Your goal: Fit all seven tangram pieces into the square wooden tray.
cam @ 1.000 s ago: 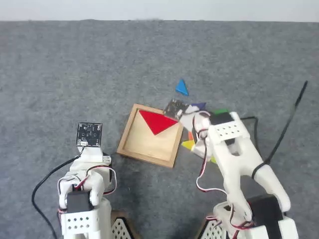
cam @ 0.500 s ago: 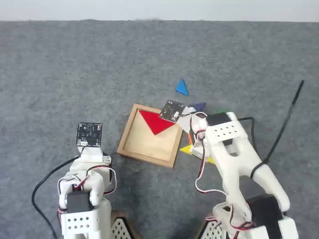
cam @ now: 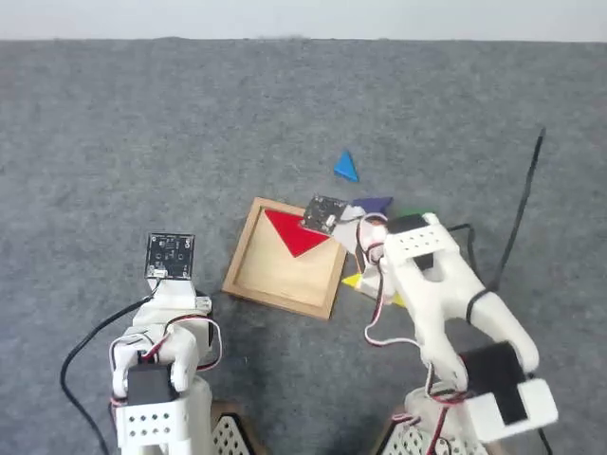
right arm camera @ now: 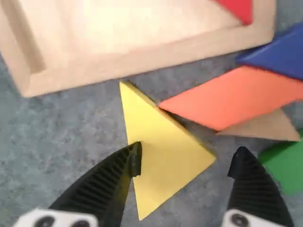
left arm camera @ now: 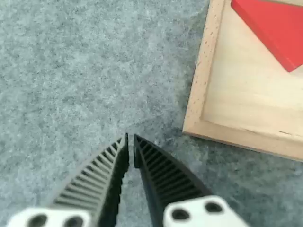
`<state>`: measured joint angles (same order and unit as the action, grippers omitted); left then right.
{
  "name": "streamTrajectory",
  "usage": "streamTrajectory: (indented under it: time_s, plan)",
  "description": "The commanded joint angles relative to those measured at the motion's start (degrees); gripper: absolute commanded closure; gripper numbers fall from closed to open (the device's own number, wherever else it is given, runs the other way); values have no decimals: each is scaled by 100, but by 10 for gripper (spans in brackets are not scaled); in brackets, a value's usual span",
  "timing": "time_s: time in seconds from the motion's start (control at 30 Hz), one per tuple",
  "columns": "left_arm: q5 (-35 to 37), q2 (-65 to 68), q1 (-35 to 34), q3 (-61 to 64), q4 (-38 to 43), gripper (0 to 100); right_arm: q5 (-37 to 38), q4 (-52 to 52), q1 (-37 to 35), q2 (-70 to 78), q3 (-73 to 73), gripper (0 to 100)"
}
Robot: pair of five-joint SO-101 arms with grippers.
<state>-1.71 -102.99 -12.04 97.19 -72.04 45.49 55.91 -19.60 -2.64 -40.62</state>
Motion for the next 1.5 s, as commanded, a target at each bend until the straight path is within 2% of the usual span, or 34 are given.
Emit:
streamTrajectory:
  time_s: [0.0, 0.4, 0.53, 0.73, 0.8, 1.0, 1.2, 1.47]
  plan:
    - [97, -105, -9, -75, -18, 982, 62, 40, 84, 356, 158, 692]
    - [97, -105, -9, -75, -18, 982, 70, 479, -4, 347, -105, 693]
    - [97, -105, -9, -75, -18, 982, 79, 497, -119, 347, -114, 740]
    - [97, -105, -9, -75, -18, 982, 44, 602, -154, 347, -158, 751]
    - [97, -105, -9, -75, -18, 982, 35, 602, -145, 347, -158, 798]
    - [97, -105, -9, -75, -18, 982, -607, 558, -136, 338, -62, 996]
    - [97, -105, -9, -75, -18, 982, -1284, 884, -189, -312, 299, 993]
    - [97, -105, -9, -75, -18, 982, -3367, 1851, -866, -1156, 1644, 993]
